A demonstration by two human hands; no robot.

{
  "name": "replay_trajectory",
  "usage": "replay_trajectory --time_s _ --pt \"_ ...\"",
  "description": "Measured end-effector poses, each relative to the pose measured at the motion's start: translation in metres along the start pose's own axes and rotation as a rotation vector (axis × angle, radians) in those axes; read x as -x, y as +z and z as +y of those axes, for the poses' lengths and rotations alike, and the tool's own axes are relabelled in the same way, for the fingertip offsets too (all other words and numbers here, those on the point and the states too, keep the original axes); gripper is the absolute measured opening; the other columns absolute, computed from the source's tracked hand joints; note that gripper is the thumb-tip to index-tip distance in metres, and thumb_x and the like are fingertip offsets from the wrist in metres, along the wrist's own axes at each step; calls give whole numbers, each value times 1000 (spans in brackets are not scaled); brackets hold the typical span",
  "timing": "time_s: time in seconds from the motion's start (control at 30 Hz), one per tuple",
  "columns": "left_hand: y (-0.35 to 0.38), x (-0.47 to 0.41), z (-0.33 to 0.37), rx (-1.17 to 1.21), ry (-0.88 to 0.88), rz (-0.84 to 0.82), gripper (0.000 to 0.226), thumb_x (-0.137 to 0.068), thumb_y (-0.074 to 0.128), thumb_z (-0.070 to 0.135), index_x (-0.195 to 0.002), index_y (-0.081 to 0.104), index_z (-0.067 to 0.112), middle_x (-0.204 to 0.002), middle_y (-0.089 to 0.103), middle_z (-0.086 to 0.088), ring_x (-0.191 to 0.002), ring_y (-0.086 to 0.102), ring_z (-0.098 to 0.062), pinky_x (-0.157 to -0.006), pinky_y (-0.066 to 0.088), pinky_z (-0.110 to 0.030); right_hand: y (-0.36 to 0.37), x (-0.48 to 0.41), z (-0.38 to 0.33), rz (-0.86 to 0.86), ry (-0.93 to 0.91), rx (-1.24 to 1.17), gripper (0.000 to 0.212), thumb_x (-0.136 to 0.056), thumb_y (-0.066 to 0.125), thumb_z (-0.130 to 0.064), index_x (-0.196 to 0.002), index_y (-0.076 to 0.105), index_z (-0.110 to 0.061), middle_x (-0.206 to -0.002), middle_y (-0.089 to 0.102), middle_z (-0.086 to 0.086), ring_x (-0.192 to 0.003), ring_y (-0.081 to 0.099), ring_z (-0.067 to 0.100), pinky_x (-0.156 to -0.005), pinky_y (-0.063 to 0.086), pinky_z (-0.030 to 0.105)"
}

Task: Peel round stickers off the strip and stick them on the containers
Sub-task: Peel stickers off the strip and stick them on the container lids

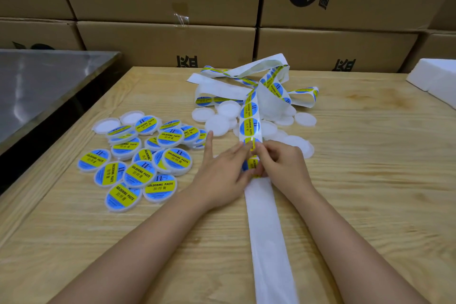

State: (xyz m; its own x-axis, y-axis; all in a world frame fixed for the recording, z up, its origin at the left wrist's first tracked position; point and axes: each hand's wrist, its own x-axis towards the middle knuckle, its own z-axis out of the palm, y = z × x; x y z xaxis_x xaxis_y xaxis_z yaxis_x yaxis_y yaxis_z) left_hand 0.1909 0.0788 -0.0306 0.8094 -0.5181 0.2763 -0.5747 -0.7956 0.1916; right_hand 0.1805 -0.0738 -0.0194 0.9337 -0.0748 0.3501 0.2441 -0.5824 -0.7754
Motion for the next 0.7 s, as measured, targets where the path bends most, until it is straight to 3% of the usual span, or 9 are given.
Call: replay_trajectory --time_s 0.13,0.23,0.43,0.57,0.7 --pt "-2 2 -1 107 15 42 58 -91 48 36 -144 28 25 -129 54 14 -125 45 -3 -109 -25 -41 1 -3 3 88 -17 -5 23 -95 50 -28 -85 66 -15 -74 69 1 -73 65 19 -70 51 42" --pt "-4 4 0 158 12 50 65 -84 56 38 -142 29 28 -125 54 15 -123 45 -4 -112 -18 -41 2 -2 5 22 -21 -11 28 -98 41 -34 -96 64 -19 -85 70 -1 -82 63 14 -77 49 39" --pt "-7 4 2 139 15 52 58 -81 59 37 -135 40 30 -117 56 13 -120 46 -8 -112 -9 -40 3 -1 5 -81 -45 0 62 -93 26 -53 -89 64 -4 -82 69 11 -82 62 25 -77 48 48" --pt "-7 2 2 96 21 78 51 -80 55 37 -130 45 34 -118 56 11 -119 46 -9 -111 -6 -40 4 -1 6 -88 -27 -41 54 -96 27 -50 -94 64 -10 -83 71 5 -85 64 21 -81 48 44" --pt "-4 3 1 97 1 167 43 -80 59 33 -121 53 25 -103 64 8 -107 56 -12 -112 -3 -36 3 -1 5 -80 24 -83 60 -85 22 -60 -96 66 -22 -87 71 -6 -91 63 11 -82 46 30"
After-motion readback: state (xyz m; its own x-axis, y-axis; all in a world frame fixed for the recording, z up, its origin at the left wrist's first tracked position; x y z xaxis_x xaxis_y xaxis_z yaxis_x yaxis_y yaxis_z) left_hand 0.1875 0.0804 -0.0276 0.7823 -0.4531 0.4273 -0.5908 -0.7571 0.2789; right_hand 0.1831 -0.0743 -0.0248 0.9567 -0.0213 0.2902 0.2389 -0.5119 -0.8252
